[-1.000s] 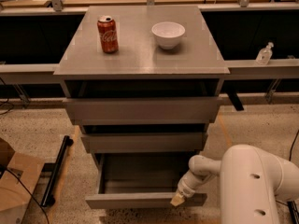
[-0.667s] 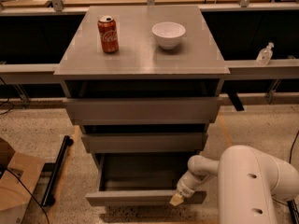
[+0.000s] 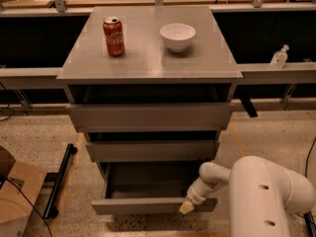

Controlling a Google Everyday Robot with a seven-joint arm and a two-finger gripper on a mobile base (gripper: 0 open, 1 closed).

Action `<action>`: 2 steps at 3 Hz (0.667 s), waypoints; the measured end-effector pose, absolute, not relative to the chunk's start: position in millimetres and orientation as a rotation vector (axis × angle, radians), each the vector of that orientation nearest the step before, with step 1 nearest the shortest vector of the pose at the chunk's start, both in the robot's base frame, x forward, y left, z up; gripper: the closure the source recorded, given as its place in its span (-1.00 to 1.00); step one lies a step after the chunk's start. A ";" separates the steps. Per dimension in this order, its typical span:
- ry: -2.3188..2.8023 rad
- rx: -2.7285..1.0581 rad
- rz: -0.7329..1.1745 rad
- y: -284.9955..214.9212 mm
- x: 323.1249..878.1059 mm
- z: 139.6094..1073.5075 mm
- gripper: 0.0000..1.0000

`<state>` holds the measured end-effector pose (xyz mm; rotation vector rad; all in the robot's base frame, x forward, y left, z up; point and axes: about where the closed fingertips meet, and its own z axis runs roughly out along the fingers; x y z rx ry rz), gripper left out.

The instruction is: Close bottom drawer

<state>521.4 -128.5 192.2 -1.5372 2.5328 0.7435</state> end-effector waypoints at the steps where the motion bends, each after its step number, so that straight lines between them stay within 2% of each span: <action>1: 2.529 -1.536 0.740 -128.2 523.3 191.8 1.00; 2: 2.433 -1.513 0.672 -119.9 574.2 184.2 1.00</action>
Offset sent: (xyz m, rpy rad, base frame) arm 0.1760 0.0224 -0.0138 0.0934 -0.3563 -0.0293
